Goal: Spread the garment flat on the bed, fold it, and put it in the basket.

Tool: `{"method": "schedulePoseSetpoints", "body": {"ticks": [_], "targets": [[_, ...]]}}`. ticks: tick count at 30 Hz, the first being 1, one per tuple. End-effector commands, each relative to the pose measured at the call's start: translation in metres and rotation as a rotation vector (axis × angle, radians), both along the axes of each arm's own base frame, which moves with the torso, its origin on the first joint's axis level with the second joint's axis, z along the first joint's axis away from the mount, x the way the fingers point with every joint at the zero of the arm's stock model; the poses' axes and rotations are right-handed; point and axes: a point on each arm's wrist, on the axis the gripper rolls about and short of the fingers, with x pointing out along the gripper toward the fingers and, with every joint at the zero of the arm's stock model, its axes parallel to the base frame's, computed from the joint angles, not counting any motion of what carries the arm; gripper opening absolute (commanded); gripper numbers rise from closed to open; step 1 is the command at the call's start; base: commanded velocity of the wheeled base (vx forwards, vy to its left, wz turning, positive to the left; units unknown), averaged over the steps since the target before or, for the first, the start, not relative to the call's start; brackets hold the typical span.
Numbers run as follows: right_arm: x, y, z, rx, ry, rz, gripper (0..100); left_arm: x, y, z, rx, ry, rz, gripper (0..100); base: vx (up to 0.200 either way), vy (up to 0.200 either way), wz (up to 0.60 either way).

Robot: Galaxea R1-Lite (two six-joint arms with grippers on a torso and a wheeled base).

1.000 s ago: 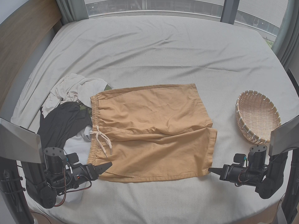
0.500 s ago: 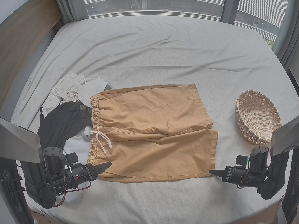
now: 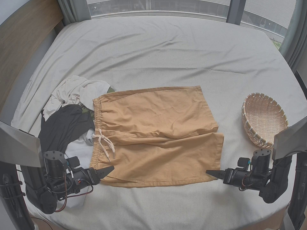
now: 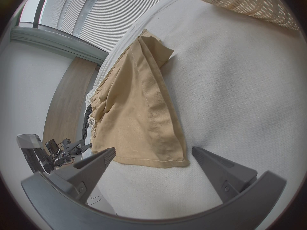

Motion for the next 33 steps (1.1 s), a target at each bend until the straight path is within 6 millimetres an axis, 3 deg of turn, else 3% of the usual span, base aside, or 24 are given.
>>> {"method": "schedulePoseSetpoints", "body": {"ticks": [1, 2, 3, 9, 13, 19, 26, 33], "targets": [[0.003, 0.004, -0.005, 0.013, 0.018, 0.001, 100, -0.001, 0.0, 0.002, -0.002, -0.006, 0.001, 100, 0.0, 0.0, 0.0], [0.004, 0.004, -0.005, 0.02, 0.02, -0.003, 100, -0.001, 0.0, 0.002, -0.002, -0.006, 0.001, 100, 0.0, 0.0, 0.0], [0.004, 0.004, -0.005, 0.022, 0.023, -0.003, 0, -0.001, 0.0, 0.002, -0.002, -0.004, 0.001, 100, 0.0, 0.0, 0.0], [0.003, 0.001, -0.005, 0.022, 0.029, -0.013, 0, -0.001, 0.003, 0.003, -0.003, -0.009, 0.01, 100, 0.0, 0.0, 0.0], [0.0, -0.002, -0.002, 0.02, 0.031, -0.022, 0, 0.001, 0.02, 0.014, -0.026, -0.042, 0.067, 100, 0.0, 0.0, 0.0], [-0.007, -0.008, 0.007, 0.023, 0.022, -0.038, 0, -0.008, 0.047, 0.007, -0.06, 0.024, 0.094, 100, 0.0, 0.0, 0.0], [-0.008, -0.007, 0.006, 0.022, 0.026, -0.035, 0, -0.007, 0.046, -0.012, -0.057, 0.104, 0.082, 100, 0.0, 0.0, 0.0], [-0.008, -0.006, 0.006, 0.02, 0.025, -0.031, 0, -0.001, 0.036, -0.016, -0.061, 0.105, 0.042, 100, 0.0, 0.0, 0.0]]}}
